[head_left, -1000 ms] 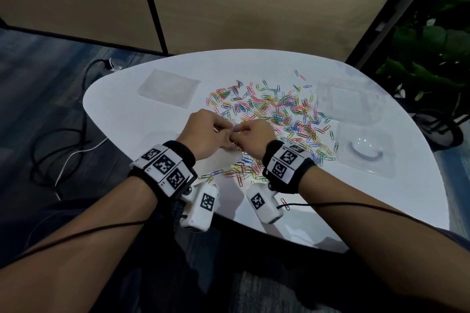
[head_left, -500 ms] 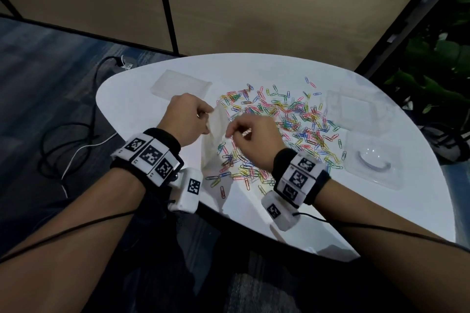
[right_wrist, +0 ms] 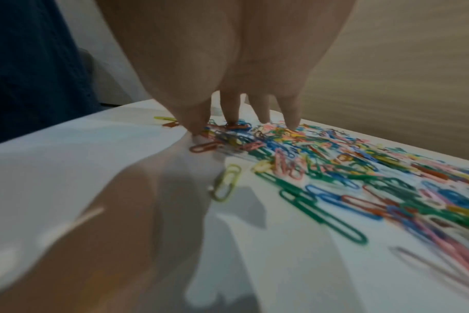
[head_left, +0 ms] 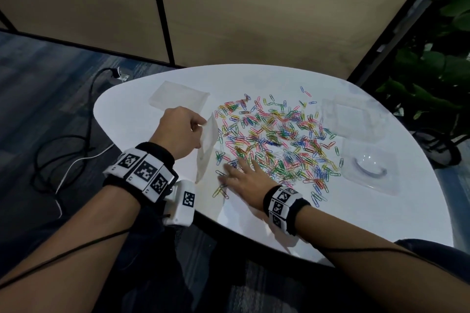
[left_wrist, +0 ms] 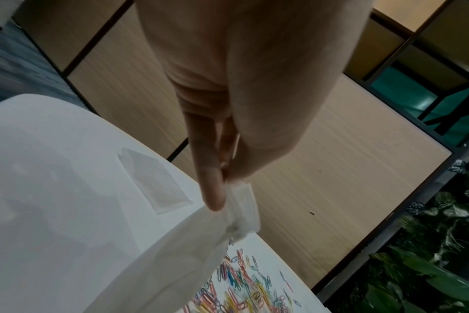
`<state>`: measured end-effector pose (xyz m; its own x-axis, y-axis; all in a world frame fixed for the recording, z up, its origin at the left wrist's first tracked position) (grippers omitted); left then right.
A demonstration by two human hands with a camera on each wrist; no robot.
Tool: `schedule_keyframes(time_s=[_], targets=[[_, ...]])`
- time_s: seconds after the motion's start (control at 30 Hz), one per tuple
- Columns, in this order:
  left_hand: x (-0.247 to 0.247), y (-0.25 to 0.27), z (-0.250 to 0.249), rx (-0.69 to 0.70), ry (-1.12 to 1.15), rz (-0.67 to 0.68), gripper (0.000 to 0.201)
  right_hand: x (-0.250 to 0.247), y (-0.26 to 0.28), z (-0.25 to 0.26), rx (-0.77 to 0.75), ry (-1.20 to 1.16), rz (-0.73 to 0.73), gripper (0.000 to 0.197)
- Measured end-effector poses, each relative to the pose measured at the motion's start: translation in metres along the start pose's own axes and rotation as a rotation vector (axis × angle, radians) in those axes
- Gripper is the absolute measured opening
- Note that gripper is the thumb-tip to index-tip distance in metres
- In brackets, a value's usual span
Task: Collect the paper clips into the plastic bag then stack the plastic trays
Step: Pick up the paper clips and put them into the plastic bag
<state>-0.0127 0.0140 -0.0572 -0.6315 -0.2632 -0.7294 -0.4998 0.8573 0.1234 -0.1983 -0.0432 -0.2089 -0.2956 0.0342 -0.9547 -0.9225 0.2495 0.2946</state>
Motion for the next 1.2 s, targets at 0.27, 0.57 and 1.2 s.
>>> schedule_keyframes(time_s=[0.27, 0.57, 1.2], targets=[[0.022, 0.000, -0.002, -0.003, -0.035, 0.089, 0.025, -0.028, -0.003, -0.020, 0.180, -0.166, 0.022, 0.019], [0.035, -0.002, -0.009, -0.005, -0.019, 0.138, 0.024, -0.075, 0.023, -0.094, 0.720, -1.249, -0.368, 0.010], [0.044, 0.003, -0.024, 0.009, 0.125, 0.151, 0.022, -0.100, -0.001, -0.033, 0.584, -1.498, -0.315, 0.016]])
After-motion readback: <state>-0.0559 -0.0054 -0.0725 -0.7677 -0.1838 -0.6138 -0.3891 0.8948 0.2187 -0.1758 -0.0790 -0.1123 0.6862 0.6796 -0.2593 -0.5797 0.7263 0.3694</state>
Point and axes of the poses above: each hand's wrist, its own y-axis away from the middle knuckle, its own x-axis out of the palm, z = x × y, the point moved 4 cm from there along -y, towards the middle knuckle, and after that the axes turned 2 degrees about z, right-handed, at the moved point
